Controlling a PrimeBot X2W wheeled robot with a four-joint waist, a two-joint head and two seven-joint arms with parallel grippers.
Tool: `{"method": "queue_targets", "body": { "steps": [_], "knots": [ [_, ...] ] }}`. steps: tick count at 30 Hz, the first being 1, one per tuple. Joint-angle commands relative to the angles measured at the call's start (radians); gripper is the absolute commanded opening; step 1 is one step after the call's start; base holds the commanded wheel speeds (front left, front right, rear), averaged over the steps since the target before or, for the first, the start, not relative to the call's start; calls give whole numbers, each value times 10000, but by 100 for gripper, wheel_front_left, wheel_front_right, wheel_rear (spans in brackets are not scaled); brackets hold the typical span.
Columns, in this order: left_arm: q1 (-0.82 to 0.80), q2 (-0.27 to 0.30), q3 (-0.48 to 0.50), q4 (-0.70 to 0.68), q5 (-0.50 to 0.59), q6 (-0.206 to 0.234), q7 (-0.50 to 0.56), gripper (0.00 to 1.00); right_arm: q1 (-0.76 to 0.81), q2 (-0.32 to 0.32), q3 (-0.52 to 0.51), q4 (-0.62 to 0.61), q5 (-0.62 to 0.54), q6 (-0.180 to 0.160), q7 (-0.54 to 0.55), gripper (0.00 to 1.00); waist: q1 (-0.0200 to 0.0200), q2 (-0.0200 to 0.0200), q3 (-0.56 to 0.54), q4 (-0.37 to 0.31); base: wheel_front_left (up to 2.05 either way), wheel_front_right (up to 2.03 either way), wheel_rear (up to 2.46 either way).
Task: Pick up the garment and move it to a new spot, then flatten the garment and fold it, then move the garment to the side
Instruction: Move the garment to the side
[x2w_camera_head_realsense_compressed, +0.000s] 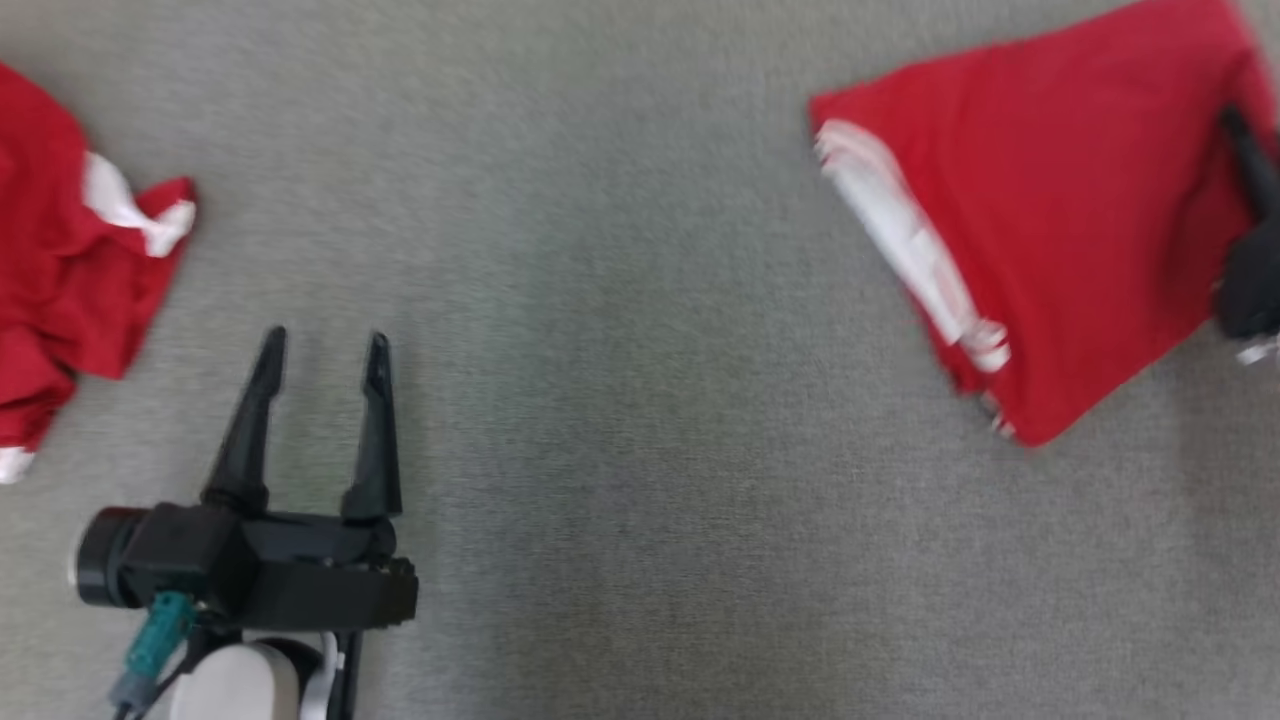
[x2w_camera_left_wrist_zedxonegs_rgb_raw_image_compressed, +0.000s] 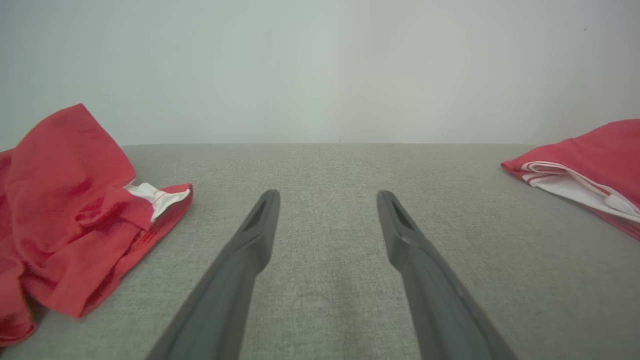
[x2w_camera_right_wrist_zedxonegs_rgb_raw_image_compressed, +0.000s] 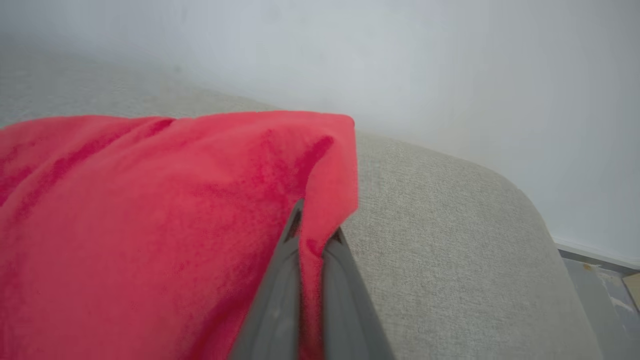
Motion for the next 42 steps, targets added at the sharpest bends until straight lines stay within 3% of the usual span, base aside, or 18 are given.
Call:
{"method": "queue_targets", "body": {
  "steps": [1,7,14,26,27,28,29,38,42],
  "knots": [
    [-194,93,86,-125,64,-11,-2,100,-141,-182,-50,-84,75,-29,24,0,-3,-2,1134,-865,0,0,0],
    [-371,320,201,-693,314,-112,-2,100,-806,-1326,-344,-399,438,-29,271,0,-3,-2,1986,-1577,0,0,0],
    [-427,573,214,-1155,472,-201,-1,100,-1700,-2279,-435,-285,412,-29,290,0,-3,-2,2466,-1940,0,0,0],
    [-76,648,133,-1506,537,-112,16,100,-3606,-2831,475,806,-84,-29,35,0,-3,-2,2705,-2018,0,0,0],
    [-70,650,141,-1507,525,-100,34,100,-3731,-2826,534,921,-117,-29,24,19,-3,-2,2717,-2009,0,0,0],
    [-74,647,141,-1506,513,-84,35,100,-3830,-2823,584,1031,-181,-29,-17,67,-3,-2,2728,-1998,0,0,0],
    [-71,640,147,-1503,494,-83,35,100,-3908,-2827,679,1124,-261,-29,-53,100,-3,-2,2732,-1985,0,0,0],
    [-30,561,245,-1221,291,-1,38,100,-4127,-2495,821,1734,-656,-29,-713,100,-3,-2,2377,-1906,0,0,0],
    [242,465,423,-999,55,71,33,100,-3894,-2219,859,1758,-618,-29,-1483,100,-3,-2,1615,-1731,0,0,0]
  ]
}}
